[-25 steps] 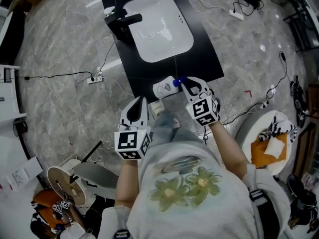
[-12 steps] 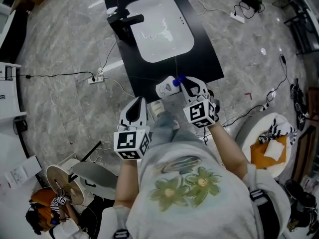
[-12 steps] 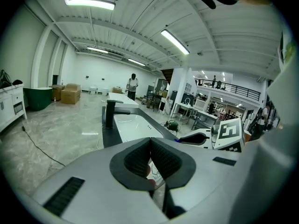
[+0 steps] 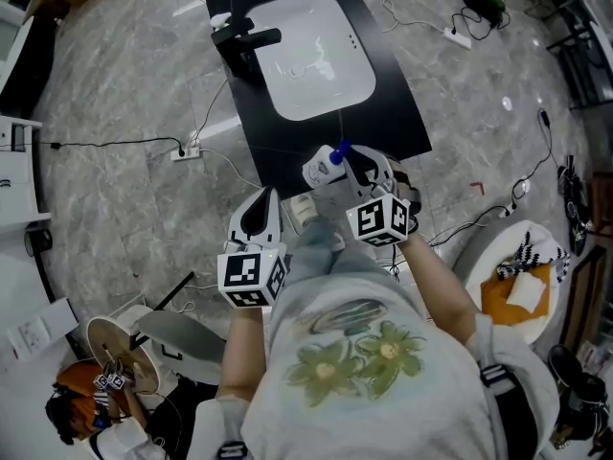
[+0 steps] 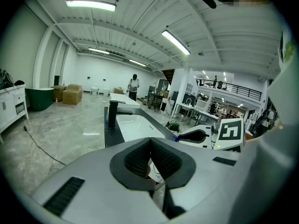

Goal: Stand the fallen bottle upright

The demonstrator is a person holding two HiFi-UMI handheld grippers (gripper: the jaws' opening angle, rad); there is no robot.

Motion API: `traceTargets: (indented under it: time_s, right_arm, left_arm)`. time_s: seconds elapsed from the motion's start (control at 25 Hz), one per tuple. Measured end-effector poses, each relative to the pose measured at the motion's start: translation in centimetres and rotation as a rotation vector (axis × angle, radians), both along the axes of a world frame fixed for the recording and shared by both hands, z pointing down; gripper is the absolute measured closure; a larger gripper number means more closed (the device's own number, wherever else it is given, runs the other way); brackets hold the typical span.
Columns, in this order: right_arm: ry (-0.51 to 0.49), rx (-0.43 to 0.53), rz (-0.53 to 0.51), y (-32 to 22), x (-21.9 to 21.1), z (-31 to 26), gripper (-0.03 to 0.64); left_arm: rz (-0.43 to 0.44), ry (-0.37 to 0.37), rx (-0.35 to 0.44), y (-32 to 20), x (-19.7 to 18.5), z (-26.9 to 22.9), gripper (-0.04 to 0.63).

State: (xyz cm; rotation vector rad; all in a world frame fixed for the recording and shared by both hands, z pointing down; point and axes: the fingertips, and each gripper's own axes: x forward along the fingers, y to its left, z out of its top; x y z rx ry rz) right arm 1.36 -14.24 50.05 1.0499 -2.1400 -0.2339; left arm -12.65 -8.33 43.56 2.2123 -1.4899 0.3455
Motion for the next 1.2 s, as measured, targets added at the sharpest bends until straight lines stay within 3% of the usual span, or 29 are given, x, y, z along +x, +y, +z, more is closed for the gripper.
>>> traceTargets:
  time_s: [0.48,0.92,1.2]
  right_arm:
    - [0.112,0.121,-0.06,-0.4,-1.7,-1.0,0.545]
    - [0.152,0.185,-0.099,-0.8,-3.3,-1.4,0.546]
    - [0.197,0.244,-0.181,0.1,-5.0,-1.6,0.545]
  left_arm:
    - [-0.017,-0.004,0.009,0.5,-1.0,-0.1,0.577]
    - [-0.036,0.001,0.012,1.4,-1.2,-0.3,0.577]
    - [-0.045,0.001,0.007,1.8,-1.5,0.1,0.577]
